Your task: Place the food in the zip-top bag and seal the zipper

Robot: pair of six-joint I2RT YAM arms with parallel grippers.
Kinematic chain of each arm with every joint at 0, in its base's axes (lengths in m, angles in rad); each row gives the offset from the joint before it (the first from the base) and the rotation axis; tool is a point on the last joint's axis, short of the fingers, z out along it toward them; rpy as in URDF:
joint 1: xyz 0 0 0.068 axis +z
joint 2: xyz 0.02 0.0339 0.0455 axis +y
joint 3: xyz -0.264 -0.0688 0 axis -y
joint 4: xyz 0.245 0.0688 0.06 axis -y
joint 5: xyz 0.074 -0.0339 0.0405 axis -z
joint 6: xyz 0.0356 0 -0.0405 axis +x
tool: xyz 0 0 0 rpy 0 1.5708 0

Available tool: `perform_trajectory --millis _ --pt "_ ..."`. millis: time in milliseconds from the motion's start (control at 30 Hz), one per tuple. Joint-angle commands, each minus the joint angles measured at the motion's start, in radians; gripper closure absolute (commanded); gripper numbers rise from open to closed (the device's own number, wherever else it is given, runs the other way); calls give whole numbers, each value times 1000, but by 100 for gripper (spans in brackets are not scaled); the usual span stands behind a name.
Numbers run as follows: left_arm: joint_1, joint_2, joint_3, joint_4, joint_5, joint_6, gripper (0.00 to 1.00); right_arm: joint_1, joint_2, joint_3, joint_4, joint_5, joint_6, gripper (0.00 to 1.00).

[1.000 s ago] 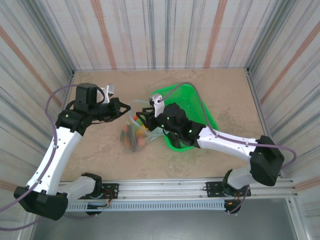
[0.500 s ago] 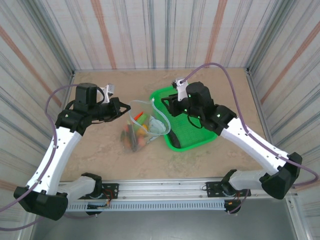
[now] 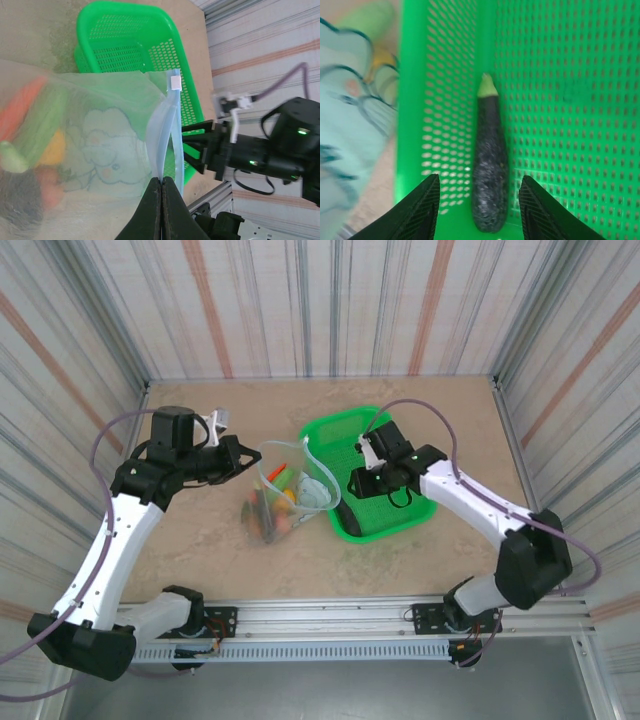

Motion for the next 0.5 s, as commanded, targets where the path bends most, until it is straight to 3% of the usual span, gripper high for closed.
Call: perform_trajectory --millis 0,333,467 --pt "6 -2 11 -40 29 -14 100 -12 68 1 -38 -46 -18 49" --pt "-5 25 -4 -76 9 -27 100 -2 250 -24 138 -183 21 45" --pt "-6 25 -12 -94 2 -24 100 34 324 -8 162 -125 29 44"
